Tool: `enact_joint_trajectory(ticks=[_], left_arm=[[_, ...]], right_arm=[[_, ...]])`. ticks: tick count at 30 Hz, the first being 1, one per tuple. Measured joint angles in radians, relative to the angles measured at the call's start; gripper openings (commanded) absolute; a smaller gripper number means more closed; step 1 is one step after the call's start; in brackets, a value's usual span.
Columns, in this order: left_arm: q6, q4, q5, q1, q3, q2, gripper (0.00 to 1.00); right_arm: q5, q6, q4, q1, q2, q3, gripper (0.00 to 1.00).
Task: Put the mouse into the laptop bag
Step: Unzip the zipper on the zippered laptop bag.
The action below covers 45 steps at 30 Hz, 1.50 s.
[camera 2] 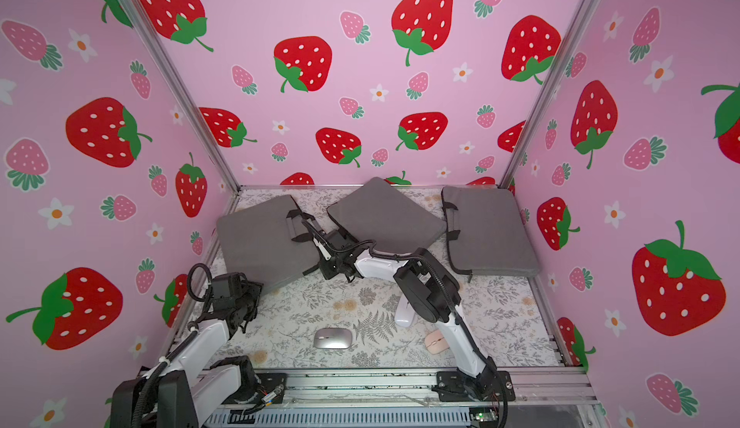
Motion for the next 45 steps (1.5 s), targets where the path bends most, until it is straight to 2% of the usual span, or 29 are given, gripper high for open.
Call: enact_joint_trajectory(ticks=[2, 7, 10, 21, 37, 45], left_arm=[[0.001, 0.013, 0.000, 0.000, 0.012, 0.032, 0.49], [-0.010, 0.064, -0.006, 0.002, 0.019, 0.082, 0.13], [-0.006, 0.081, -0.006, 0.002, 0.020, 0.081, 0.00], [-0.005, 0.073, -0.006, 0.002, 0.020, 0.075, 0.00], [0.003, 0.036, -0.026, 0.006, 0.020, 0.053, 0.00], [0.025, 0.001, -0.031, 0.007, 0.033, 0.050, 0.00]], right_arm=[[0.002, 0.000, 0.000, 0.000, 0.000, 0.000, 0.00], [0.002, 0.000, 0.000, 0.000, 0.000, 0.000, 0.00], [-0.003, 0.000, 0.000, -0.001, 0.000, 0.000, 0.00], [0.006, 0.000, 0.014, 0.021, 0.000, -0.016, 0.00], [0.083, -0.011, -0.010, 0.093, -0.003, -0.021, 0.00], [0.100, -0.030, -0.009, 0.090, -0.069, -0.082, 0.00]])
